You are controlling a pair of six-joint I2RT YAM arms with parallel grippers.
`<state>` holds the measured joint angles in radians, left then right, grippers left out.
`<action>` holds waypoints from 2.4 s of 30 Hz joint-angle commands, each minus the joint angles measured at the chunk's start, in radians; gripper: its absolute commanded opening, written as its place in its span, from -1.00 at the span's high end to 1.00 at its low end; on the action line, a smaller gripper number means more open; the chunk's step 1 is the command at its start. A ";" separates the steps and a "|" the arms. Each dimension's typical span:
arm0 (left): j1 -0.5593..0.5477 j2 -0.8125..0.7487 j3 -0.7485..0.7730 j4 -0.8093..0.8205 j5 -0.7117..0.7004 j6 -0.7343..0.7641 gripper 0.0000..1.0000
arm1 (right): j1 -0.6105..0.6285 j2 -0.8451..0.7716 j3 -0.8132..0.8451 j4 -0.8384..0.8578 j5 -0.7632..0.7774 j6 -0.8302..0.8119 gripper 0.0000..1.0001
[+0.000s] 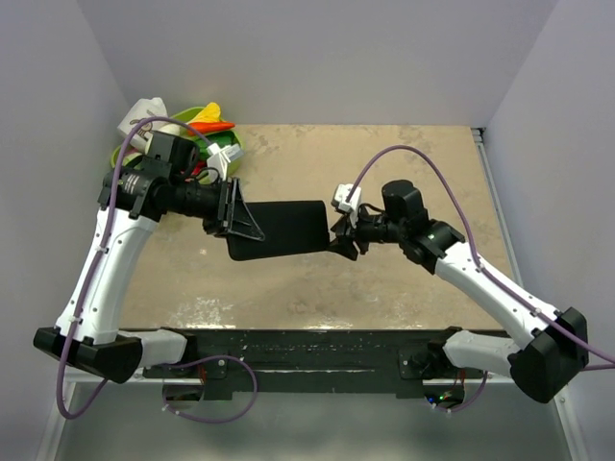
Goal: Sort the hair-cutting tools
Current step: Zip the hairdressing tool bag.
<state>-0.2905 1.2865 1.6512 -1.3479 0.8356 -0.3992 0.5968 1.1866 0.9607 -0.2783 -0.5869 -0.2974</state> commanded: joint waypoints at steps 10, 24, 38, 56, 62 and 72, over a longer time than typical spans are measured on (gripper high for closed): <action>-0.002 -0.075 -0.031 0.039 0.129 0.013 1.00 | 0.001 -0.104 -0.037 0.002 -0.086 -0.140 0.04; -0.002 -0.090 -0.063 0.046 0.135 0.014 1.00 | 0.001 -0.047 0.009 0.086 -0.238 -0.097 0.20; -0.002 -0.089 -0.080 0.044 0.146 0.017 1.00 | 0.003 -0.019 0.058 0.051 -0.297 -0.126 1.00; -0.093 -0.084 -0.114 0.052 0.142 0.010 1.00 | 0.001 0.103 0.243 -0.027 -0.186 -0.397 1.00; -0.124 -0.085 -0.136 0.050 0.149 0.011 1.00 | 0.001 0.137 0.322 -0.113 -0.221 -0.566 1.00; -0.185 -0.090 -0.195 0.033 0.174 0.010 1.00 | 0.003 0.237 0.457 -0.255 -0.292 -0.759 1.00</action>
<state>-0.3969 1.1950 1.4929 -1.2697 0.7872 -0.4004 0.5812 1.4151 1.2934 -0.6827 -0.7692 -0.9417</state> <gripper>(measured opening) 0.283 0.023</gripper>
